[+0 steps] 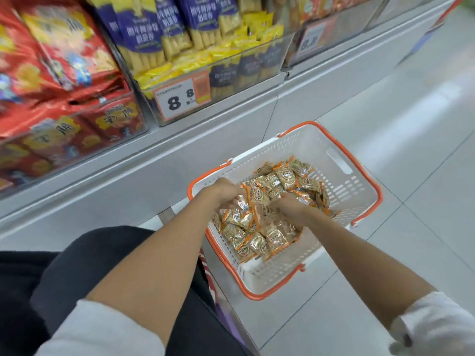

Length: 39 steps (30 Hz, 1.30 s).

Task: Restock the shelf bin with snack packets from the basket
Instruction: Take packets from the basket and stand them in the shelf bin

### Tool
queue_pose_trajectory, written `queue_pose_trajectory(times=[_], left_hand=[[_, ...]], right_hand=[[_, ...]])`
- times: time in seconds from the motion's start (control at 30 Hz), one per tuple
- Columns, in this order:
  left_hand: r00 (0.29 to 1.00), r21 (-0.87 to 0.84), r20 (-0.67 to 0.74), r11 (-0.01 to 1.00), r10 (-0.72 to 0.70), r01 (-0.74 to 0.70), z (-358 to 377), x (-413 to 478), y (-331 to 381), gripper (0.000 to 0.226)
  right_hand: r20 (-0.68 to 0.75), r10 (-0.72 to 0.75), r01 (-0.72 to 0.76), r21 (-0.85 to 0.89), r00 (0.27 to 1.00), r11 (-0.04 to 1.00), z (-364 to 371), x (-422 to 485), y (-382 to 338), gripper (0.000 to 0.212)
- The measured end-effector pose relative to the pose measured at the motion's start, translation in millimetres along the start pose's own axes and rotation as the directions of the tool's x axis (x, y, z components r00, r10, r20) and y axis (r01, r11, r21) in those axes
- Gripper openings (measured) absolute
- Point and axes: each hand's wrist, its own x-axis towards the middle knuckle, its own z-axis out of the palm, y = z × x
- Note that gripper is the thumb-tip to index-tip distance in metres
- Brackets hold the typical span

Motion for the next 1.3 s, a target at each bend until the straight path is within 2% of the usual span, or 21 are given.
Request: queue_pose_trajectory(times=[0.03, 0.13, 0.23, 0.27, 0.37, 0.47, 0.53, 0.7, 0.83, 0.9, 1.0, 1.1, 1.2, 1.3], left_hand=[[0.999, -0.024, 0.033, 1.0, -0.005, 0.006, -3, -5, 3, 0.031], [0.991, -0.19, 0.098, 0.98, 0.087, -0.067, -15, -28, 24, 0.039], [0.973, -0.28, -0.003, 0.933, 0.233, -0.224, -31, -59, 52, 0.032], [0.962, -0.281, -0.053, 0.92, 0.269, -0.273, -39, -70, 60, 0.031], [0.932, -0.256, -0.132, 0.896, 0.339, -0.362, -65, -108, 79, 0.026], [0.894, -0.24, -0.167, 0.863, 0.415, -0.445, -90, -146, 96, 0.02], [0.859, -0.244, -0.197, 0.826, 0.472, -0.509, -104, -166, 105, 0.017], [0.786, -0.211, -0.315, 0.768, 0.532, -0.605, -133, -222, 121, 0.024], [0.772, -0.219, -0.224, 0.741, 0.595, -0.635, -163, -270, 129, 0.029], [0.719, -0.133, -0.28, 0.716, 0.636, -0.685, -182, -291, 133, 0.024], [0.559, -0.008, -0.489, 0.637, 0.67, -0.77, -214, -328, 142, 0.018], [0.425, 0.148, -0.604, 0.619, 0.674, -0.771, -248, -361, 153, 0.017], [0.367, 0.241, -0.623, 0.616, 0.691, -0.75, -283, -383, 159, 0.01], [0.369, 0.247, -0.611, 0.611, 0.701, -0.752, -320, -400, 160, 0.013]], right_hand=[[0.033, -0.05, 0.048, 0.065, 0.998, 0.997, -11, -15, -18, 0.02], [0.1, -0.224, 0.203, 0.183, 0.969, 0.962, -35, -55, -68, 0.026], [0.179, -0.381, 0.322, 0.288, 0.907, 0.902, -48, -83, -109, 0.012], [0.17, -0.418, 0.356, 0.304, 0.892, 0.884, -51, -93, -122, 0.011], [0.137, -0.495, 0.44, 0.303, 0.858, 0.845, -56, -126, -157, 0.035], [0.133, -0.568, 0.508, 0.319, 0.812, 0.8, -57, -150, -186, 0.031], [0.111, -0.613, 0.549, 0.342, 0.782, 0.762, -55, -162, -205, 0.034], [0.063, -0.692, 0.631, 0.359, 0.719, 0.688, -46, -201, -251, 0.041], [0.013, -0.751, 0.674, 0.431, 0.661, 0.6, -33, -235, -293, 0.035], [-0.003, -0.776, 0.725, 0.357, 0.631, 0.589, -25, -251, -313, 0.029], [0.023, -0.812, 0.808, 0.087, 0.583, 0.583, -10, -279, -344, 0.023], [0.086, -0.846, 0.85, -0.049, 0.527, 0.525, 15, -303, -378, 0.024], [0.111, -0.897, 0.902, -0.106, 0.428, 0.418, 41, -319, -414, 0.019], [0.09, -0.913, 0.916, -0.083, 0.398, 0.391, 62, -324, -451, 0.02]])
